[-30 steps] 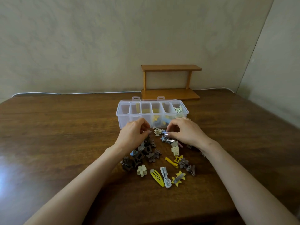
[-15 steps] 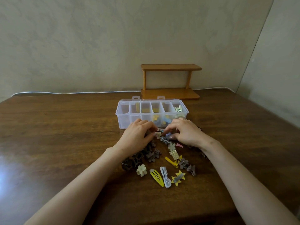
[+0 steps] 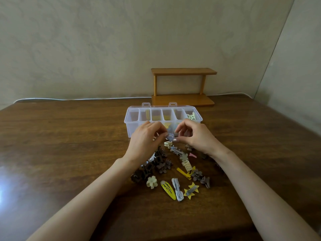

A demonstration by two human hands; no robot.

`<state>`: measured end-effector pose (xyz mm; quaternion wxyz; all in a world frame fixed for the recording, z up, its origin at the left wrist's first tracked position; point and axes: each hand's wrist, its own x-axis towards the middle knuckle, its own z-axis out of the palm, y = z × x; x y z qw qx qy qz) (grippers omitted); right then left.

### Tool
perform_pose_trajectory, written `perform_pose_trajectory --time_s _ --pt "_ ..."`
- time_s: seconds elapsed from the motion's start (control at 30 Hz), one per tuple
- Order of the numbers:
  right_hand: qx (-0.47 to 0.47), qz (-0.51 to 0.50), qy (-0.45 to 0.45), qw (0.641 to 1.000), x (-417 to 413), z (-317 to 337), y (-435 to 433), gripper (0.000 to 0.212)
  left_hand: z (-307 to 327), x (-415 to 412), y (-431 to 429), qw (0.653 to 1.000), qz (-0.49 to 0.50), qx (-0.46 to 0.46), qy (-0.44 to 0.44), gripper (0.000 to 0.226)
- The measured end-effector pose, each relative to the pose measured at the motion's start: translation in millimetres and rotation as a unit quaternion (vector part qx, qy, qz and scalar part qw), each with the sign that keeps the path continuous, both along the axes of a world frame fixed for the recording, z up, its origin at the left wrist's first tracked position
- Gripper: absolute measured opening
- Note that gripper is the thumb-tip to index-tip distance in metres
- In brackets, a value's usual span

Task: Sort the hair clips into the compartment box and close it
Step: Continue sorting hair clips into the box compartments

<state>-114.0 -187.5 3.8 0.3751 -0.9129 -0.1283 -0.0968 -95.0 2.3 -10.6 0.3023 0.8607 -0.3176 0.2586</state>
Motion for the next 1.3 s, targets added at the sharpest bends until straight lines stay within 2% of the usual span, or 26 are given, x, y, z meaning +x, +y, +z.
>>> perform_pose_trajectory --time_s 0.13,0.23,0.4,0.53,0.67,0.87,1.03,1.1,1.23,1.3 --pt "-0.208 0.005 0.011 0.978 -1 -2 1 0.029 7 8 4 0.997 0.06 -0.049 0.001 0.006" --pt "-0.227 0.011 0.014 0.974 -1 -2 4 0.025 18 21 3 0.994 0.079 -0.07 0.003 0.007" --pt "-0.176 0.017 0.021 0.984 1 -2 0 0.02 32 53 -9 0.99 0.095 -0.094 0.04 0.014" --pt "-0.061 0.021 0.041 0.997 1 -2 -3 0.018 36 82 -22 0.989 0.116 -0.041 0.084 0.022" --pt "0.019 -0.007 0.0 1.0 2 -2 -6 0.015 42 99 -30 0.985 0.095 -0.005 0.142 0.027" --pt "0.085 -0.027 -0.047 0.995 2 -1 -8 0.018 43 74 -25 0.996 0.038 -0.046 0.065 0.013" --pt "0.144 -0.034 -0.071 0.986 2 0 -6 0.015 40 40 -15 0.989 -0.093 0.039 0.105 0.013" --pt "0.174 -0.029 -0.074 0.982 2 2 -6 0.014 37 37 -13 0.986 -0.1 0.079 0.112 0.016" --pt "0.199 -0.011 -0.059 0.978 1 1 -2 0.016 34 37 -10 0.991 -0.082 0.057 0.09 0.006" --pt "0.172 -0.027 -0.07 0.982 2 -2 -2 0.022 34 38 -7 0.993 -0.068 0.045 0.083 0.007"
